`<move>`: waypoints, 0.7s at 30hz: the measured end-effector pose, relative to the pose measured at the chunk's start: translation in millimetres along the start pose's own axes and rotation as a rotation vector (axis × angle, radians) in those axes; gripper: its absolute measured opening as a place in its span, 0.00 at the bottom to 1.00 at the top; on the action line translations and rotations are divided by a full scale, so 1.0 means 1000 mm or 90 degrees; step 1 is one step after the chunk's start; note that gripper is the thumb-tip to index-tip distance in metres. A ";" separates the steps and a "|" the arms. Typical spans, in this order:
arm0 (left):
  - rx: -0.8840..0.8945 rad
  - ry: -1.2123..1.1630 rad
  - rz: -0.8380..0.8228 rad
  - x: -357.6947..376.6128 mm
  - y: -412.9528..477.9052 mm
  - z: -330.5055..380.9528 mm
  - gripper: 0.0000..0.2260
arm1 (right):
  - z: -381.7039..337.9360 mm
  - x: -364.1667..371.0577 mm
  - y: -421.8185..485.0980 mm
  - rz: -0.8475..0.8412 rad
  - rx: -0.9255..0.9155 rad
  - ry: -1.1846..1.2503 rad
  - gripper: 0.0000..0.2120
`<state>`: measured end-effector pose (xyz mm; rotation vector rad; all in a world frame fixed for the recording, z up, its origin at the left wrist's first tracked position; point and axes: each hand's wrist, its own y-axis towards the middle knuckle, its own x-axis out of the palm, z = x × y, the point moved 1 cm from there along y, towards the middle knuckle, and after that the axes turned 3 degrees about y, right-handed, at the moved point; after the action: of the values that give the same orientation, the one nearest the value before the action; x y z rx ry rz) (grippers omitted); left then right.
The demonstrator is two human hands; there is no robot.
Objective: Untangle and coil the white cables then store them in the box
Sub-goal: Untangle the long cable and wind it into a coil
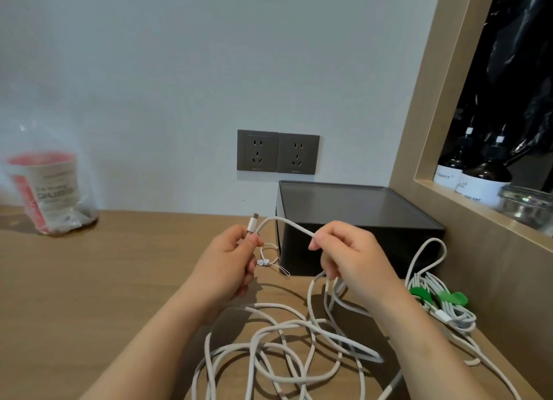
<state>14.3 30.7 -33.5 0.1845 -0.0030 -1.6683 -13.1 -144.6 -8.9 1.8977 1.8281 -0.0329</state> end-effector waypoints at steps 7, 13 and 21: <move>-0.021 -0.062 -0.004 0.003 -0.002 0.002 0.14 | 0.004 0.013 -0.001 0.112 -0.031 -0.056 0.07; -0.048 -0.125 0.016 0.006 -0.003 0.005 0.25 | 0.002 0.034 -0.010 0.007 -0.115 -0.171 0.04; 0.079 -0.075 0.107 0.005 -0.003 0.004 0.11 | 0.000 0.044 -0.014 -0.081 -0.143 -0.203 0.09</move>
<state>10.3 26.1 -30.8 0.1752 -0.2059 -1.5104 -22.2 -103.8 -29.0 1.5234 1.6561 -0.1573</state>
